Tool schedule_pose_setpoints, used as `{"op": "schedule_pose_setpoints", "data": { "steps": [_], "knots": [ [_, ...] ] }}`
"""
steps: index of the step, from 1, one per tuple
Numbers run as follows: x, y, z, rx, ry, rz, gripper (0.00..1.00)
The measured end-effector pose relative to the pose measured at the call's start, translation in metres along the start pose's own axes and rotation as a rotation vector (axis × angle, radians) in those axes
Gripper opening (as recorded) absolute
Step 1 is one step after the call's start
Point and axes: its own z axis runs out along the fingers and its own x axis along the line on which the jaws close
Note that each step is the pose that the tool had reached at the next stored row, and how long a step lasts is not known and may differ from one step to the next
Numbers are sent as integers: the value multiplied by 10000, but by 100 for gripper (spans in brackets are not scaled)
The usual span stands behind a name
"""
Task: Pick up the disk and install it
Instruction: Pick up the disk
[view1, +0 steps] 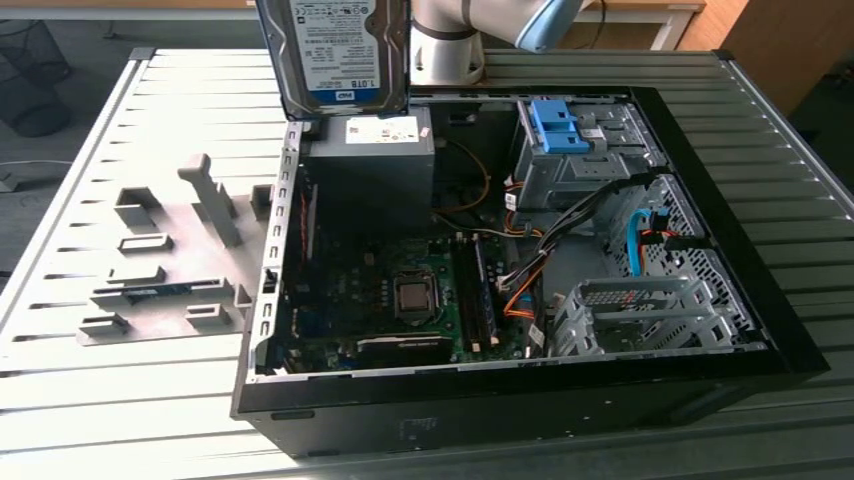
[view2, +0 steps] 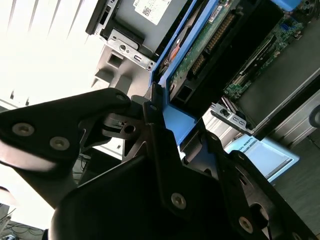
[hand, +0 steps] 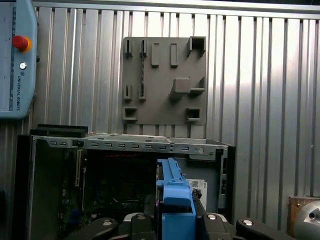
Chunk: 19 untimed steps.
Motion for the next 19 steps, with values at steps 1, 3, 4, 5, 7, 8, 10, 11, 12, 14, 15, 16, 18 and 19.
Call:
{"op": "schedule_pose_setpoints", "data": {
  "steps": [1,3,4,5,7,8,10,11,12,14,15,16,18,19],
  "knots": [
    [0,0,0,0,0,0,36],
    [0,0,0,0,0,0,36],
    [0,0,0,0,0,0,36],
    [0,0,0,0,0,0,36],
    [1,0,0,0,0,0,36],
    [1,0,0,0,0,1,36],
    [7,0,-1,-1,0,-1,36],
    [17,0,-1,-1,1,-2,36],
    [31,1,0,0,0,0,36],
    [61,2,-1,0,0,0,36],
    [72,2,-1,0,0,0,36],
    [77,2,-1,0,0,0,36],
    [81,-3,-1,0,0,0,36],
    [82,-8,-1,0,0,0,36]
  ]
}}
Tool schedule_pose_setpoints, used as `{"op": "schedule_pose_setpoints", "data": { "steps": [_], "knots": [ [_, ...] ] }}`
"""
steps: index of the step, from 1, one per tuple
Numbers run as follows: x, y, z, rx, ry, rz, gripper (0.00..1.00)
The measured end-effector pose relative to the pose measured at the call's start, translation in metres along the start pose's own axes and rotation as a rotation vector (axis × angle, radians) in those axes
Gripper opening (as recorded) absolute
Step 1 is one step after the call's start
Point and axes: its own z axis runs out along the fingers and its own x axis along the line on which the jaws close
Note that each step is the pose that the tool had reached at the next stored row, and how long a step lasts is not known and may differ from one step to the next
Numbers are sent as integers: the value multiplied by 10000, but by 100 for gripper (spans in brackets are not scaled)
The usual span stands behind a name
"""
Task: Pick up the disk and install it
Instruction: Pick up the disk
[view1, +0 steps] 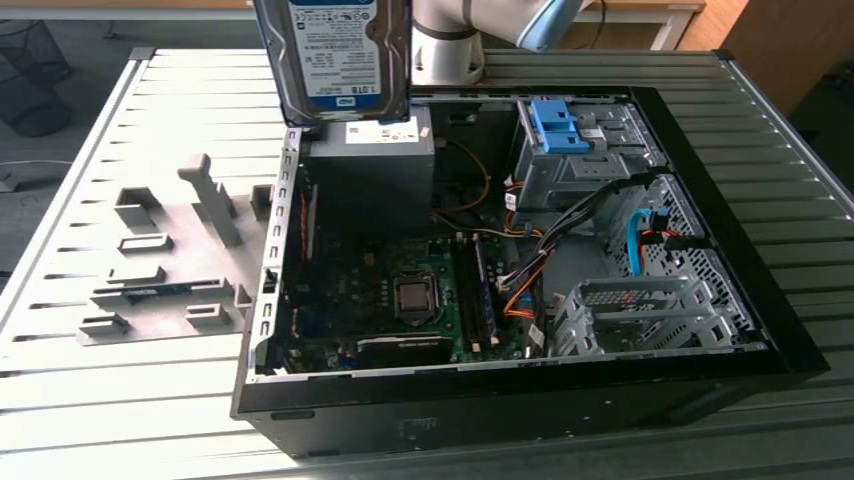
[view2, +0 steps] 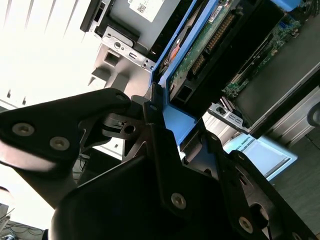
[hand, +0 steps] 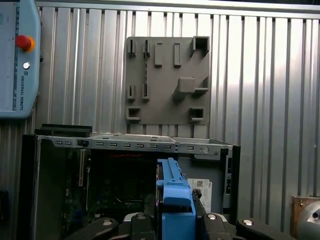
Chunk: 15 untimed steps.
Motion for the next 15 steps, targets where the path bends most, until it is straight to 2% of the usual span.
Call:
{"op": "schedule_pose_setpoints", "data": {
  "steps": [4,13,15],
  "knots": [
    [2,-49,-1,0,0,1,36],
    [9,-265,-4,0,-1,0,36],
    [18,-293,-5,0,0,-1,36]
  ]
}}
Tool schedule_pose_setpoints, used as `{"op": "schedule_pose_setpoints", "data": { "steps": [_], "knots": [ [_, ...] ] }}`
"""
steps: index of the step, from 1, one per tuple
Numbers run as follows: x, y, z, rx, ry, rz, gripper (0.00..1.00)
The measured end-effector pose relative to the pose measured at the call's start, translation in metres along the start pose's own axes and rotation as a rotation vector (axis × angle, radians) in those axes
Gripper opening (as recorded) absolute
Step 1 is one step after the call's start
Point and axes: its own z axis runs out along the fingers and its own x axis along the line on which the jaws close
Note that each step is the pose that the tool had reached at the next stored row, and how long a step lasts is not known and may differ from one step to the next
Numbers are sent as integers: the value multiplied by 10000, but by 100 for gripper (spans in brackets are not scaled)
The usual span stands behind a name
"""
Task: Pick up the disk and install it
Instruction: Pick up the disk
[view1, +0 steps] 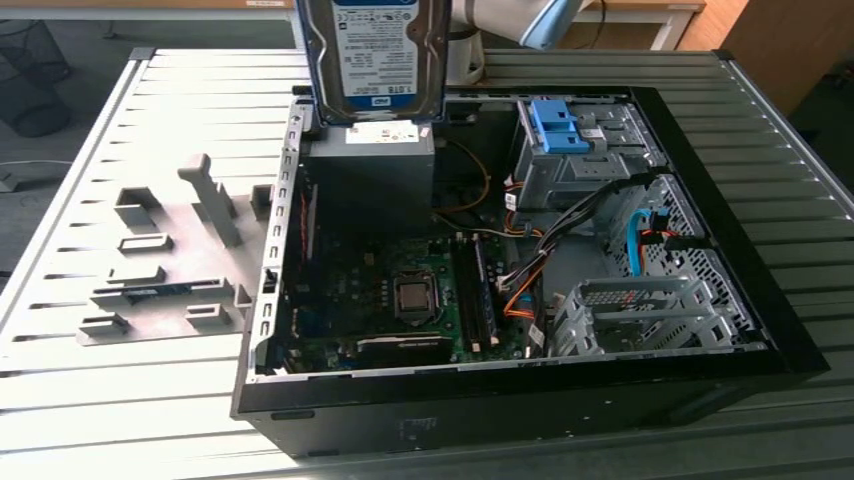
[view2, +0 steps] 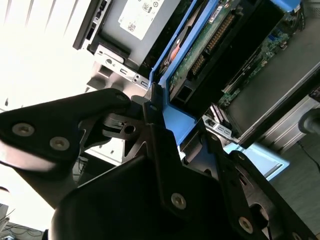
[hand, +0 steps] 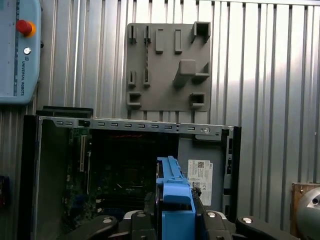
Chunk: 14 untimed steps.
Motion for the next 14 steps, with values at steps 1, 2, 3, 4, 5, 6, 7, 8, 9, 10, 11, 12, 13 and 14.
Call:
{"op": "schedule_pose_setpoints", "data": {
  "steps": [1,2,3,4,5,6,7,8,9,10,11,12,13,14],
  "knots": [
    [12,-2,0,0,0,1,36],
    [31,-3,0,0,0,0,36],
    [59,-2,0,0,1,0,36],
    [87,-1,0,1,1,1,36],
    [113,0,0,0,1,1,36],
    [131,-1,0,1,3,0,36],
    [140,-3,0,1,1,1,36],
    [144,-14,0,1,2,0,36],
    [146,-36,-1,1,3,1,36],
    [149,-68,-2,0,3,1,36],
    [152,-102,-2,1,2,0,36],
    [154,-139,-2,0,3,1,36],
    [155,-178,-3,0,3,2,36],
    [157,-215,-4,0,3,0,36]
  ]
}}
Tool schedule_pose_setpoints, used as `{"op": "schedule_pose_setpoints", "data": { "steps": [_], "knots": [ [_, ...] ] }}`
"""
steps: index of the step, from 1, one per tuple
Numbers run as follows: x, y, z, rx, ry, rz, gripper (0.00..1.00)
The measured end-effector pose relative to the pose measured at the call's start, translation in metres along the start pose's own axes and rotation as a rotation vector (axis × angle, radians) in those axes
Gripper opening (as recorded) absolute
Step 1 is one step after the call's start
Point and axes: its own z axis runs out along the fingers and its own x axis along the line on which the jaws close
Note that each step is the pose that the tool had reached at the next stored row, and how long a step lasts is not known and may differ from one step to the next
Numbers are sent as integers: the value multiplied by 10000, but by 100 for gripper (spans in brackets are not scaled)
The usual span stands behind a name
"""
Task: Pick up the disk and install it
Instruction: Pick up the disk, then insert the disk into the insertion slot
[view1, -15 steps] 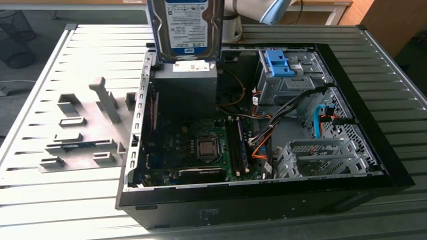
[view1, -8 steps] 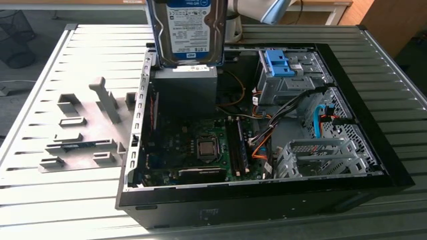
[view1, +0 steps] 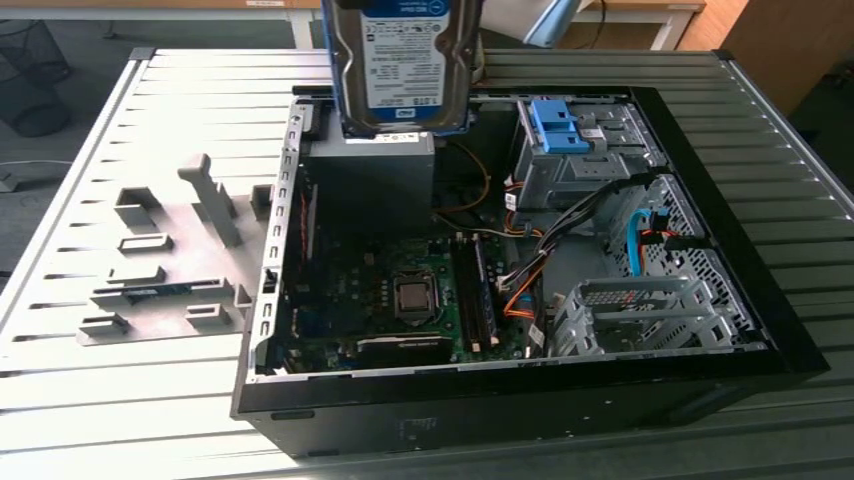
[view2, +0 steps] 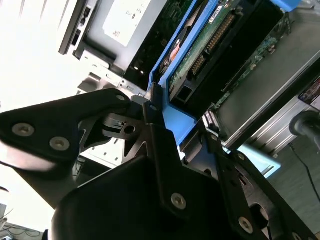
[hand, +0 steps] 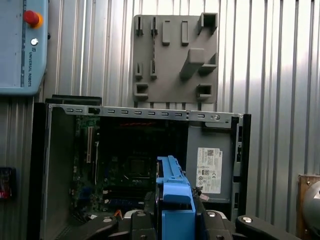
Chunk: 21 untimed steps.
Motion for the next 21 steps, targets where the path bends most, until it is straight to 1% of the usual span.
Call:
{"op": "schedule_pose_setpoints", "data": {
  "steps": [4,6,21],
  "knots": [
    [5,-134,-1,1,0,1,36],
    [6,-170,-2,0,1,-1,36],
    [13,-179,-2,0,0,-2,36]
  ]
}}
